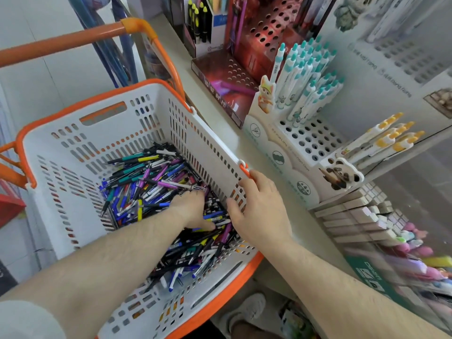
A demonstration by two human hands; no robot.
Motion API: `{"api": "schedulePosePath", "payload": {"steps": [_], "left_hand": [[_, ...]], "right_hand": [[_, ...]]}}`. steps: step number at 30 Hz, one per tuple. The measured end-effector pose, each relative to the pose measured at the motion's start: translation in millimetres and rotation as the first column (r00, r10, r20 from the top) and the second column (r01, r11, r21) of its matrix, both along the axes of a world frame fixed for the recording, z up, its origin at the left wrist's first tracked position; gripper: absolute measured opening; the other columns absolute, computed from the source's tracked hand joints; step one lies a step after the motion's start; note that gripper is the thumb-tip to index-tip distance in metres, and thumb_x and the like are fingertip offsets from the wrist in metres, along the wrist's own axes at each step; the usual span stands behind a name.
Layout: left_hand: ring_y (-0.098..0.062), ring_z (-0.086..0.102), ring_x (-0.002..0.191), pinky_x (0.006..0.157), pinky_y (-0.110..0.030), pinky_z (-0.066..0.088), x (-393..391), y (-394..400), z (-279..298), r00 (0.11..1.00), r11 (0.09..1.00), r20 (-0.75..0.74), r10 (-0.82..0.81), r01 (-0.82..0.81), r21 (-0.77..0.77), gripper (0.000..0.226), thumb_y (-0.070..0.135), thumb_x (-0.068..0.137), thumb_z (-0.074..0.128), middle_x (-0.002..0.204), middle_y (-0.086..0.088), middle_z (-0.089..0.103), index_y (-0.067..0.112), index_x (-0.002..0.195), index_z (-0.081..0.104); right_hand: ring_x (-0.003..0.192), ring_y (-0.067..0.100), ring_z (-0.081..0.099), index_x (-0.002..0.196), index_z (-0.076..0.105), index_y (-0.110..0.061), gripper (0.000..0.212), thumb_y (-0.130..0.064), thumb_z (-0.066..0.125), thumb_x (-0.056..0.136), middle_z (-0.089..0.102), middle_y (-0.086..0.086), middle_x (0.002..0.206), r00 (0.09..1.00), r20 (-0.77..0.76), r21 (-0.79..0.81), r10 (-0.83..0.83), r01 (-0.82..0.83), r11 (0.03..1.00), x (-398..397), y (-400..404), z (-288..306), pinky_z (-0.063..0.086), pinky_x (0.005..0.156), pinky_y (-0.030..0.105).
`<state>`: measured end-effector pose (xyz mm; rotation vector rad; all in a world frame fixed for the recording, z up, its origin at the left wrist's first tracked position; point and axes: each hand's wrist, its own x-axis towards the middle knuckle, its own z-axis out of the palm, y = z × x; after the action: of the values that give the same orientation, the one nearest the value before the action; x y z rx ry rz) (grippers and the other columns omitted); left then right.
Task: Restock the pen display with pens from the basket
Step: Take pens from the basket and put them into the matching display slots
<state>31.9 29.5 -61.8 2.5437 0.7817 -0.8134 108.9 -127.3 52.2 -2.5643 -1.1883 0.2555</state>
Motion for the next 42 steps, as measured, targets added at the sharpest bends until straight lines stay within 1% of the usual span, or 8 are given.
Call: {"api": "schedulePosePath", "payload": {"steps": [8,12,19,28,33,35,38,42], "left_hand": [[-0.025,0.038,0.137,0.117,-0.049,0.019,-33,44,13,0.949,0.960,-0.143,-0.280,0.275,-0.053,0.116,0.065,0.066,0.076,0.152,0.000,0.040,0.022,0.154,0.015],[-0.024,0.049,0.123,0.100,-0.039,0.043,-13,25,7,0.976,0.985,-0.136,-0.169,0.171,0.003,0.107,0.075,0.061,0.072,0.137,-0.004,0.052,0.015,0.142,0.037],[-0.020,0.053,0.103,0.082,-0.034,0.048,-32,0,-3,0.970,0.970,0.067,-0.233,0.227,0.094,0.057,0.061,0.072,0.071,0.112,0.000,0.057,0.022,0.104,0.045],[-0.018,0.056,0.077,0.068,-0.034,0.049,-40,-5,12,0.952,0.952,0.042,-0.302,0.299,0.064,0.040,0.046,0.071,0.073,0.085,0.004,0.056,0.020,0.093,0.051],[-0.021,0.059,0.097,0.079,-0.035,0.052,-43,6,31,0.988,0.991,0.139,0.065,-0.047,-0.124,0.066,0.037,0.075,0.074,0.111,-0.002,0.063,0.018,0.133,0.049],[-0.021,0.059,0.089,0.070,-0.031,0.049,-45,10,41,0.949,0.957,0.204,0.241,-0.198,-0.211,0.075,0.036,0.077,0.076,0.111,-0.003,0.064,0.017,0.142,0.042],[-0.025,0.054,0.121,0.093,-0.031,0.047,-48,15,58,0.845,0.886,0.312,0.434,-0.337,-0.318,0.090,0.036,0.082,0.075,0.145,-0.006,0.049,0.014,0.153,0.025],[-0.026,0.055,0.118,0.099,-0.036,0.045,-51,18,79,0.776,0.875,0.406,0.482,-0.406,-0.262,0.089,0.039,0.081,0.075,0.131,-0.008,0.058,0.009,0.152,0.029]], "right_hand": [[0.129,0.025,0.044,0.127,0.059,-0.012,0.044,-0.044,0.049,0.098,0.048,0.008,0.144,0.999,-0.033,-0.022,0.005,-0.006,1.000,-2,3,8,0.039,0.106,0.039],[0.129,0.025,0.044,0.128,0.059,-0.012,0.045,-0.044,0.049,0.098,0.048,0.008,0.144,1.000,-0.031,-0.025,0.005,-0.006,1.000,-2,4,8,0.039,0.106,0.039],[0.129,0.029,0.047,0.125,0.061,-0.010,0.044,-0.042,0.052,0.097,0.050,0.010,0.142,1.000,-0.031,-0.009,0.002,-0.002,1.000,0,2,5,0.042,0.106,0.041],[0.132,0.026,0.043,0.128,0.059,-0.012,0.044,-0.043,0.048,0.099,0.047,0.009,0.146,0.999,-0.041,-0.030,0.012,-0.013,0.999,0,2,6,0.039,0.108,0.040],[0.131,0.027,0.044,0.125,0.061,-0.012,0.043,-0.044,0.046,0.100,0.049,0.009,0.144,0.999,-0.051,-0.015,0.010,-0.011,1.000,1,2,4,0.038,0.108,0.040],[0.132,0.025,0.043,0.127,0.060,-0.013,0.044,-0.045,0.044,0.101,0.048,0.008,0.145,0.999,-0.051,-0.023,0.011,-0.013,1.000,0,2,4,0.037,0.109,0.039],[0.131,0.023,0.042,0.127,0.060,-0.015,0.044,-0.046,0.043,0.101,0.049,0.006,0.144,0.999,-0.052,-0.022,0.014,-0.015,1.000,0,1,6,0.037,0.108,0.037],[0.135,0.020,0.038,0.132,0.057,-0.017,0.047,-0.048,0.040,0.101,0.044,0.003,0.148,0.998,-0.051,-0.048,0.023,-0.026,0.999,0,2,7,0.033,0.111,0.035]]}}
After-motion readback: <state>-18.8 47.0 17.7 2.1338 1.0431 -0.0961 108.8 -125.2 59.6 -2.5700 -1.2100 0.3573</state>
